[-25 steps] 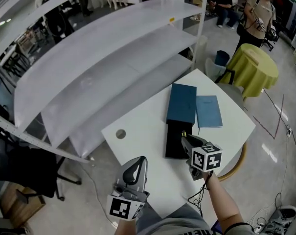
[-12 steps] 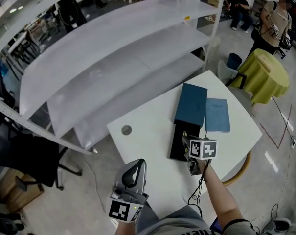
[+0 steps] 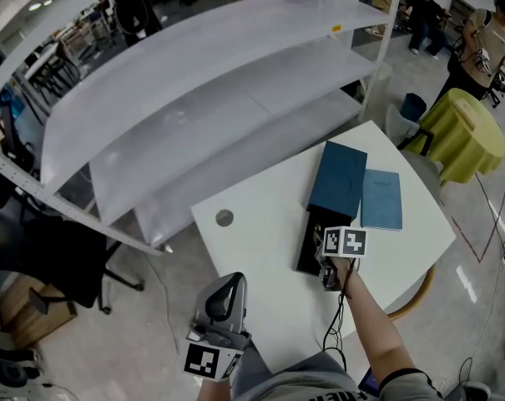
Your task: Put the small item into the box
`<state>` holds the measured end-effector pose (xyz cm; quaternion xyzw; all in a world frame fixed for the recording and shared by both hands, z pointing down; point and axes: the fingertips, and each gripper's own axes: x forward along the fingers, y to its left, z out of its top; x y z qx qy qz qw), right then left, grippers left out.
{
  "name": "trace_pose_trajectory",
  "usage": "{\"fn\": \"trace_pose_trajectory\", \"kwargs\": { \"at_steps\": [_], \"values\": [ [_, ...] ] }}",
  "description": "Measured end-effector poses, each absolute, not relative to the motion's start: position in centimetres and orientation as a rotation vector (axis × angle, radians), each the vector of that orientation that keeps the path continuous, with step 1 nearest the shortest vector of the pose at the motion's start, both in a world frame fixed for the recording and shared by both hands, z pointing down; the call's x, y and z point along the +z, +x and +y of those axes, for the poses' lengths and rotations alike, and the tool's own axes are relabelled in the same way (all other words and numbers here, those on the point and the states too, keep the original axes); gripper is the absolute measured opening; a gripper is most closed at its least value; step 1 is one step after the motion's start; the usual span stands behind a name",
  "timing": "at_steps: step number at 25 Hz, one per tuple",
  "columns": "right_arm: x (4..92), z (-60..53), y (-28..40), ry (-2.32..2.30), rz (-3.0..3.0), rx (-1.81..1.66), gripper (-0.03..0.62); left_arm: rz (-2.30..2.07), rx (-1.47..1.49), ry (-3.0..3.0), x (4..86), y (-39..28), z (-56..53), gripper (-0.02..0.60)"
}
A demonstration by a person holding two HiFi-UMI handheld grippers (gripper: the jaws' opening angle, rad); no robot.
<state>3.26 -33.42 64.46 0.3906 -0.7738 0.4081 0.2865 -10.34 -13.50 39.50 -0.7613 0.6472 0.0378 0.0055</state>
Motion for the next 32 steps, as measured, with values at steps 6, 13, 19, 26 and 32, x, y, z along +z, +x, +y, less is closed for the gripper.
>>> {"fn": "trace_pose_trajectory", "kwargs": {
  "at_steps": [6,13,19,26,32],
  "values": [
    [65.7,-33.9,2.8,1.050,-2.026,1.091,0.063,2.054,0.105,-2.364,39.7,-10.7,-13.1,0.017],
    [67.1,-34.1,3.0,1.054,-1.980,1.090,0.063,2.089,0.088,-2.336,39.8,-11.0,-12.5,0.017],
    [67.5,-34.1,2.9,1.047,-1.970,1.059,0.064,2.120,0.081,-2.313,40.2,-11.5,-11.8,0.017],
    [67.5,-34.0,2.7,1.055,-1.963,1.013,0.075,2.112,0.083,-2.322,40.2,-11.7,-11.4,0.017],
    [65.9,-33.4,2.6,1.076,-2.041,0.963,0.100,2.066,0.075,-2.361,40.0,-12.0,-11.6,0.017]
  ]
}}
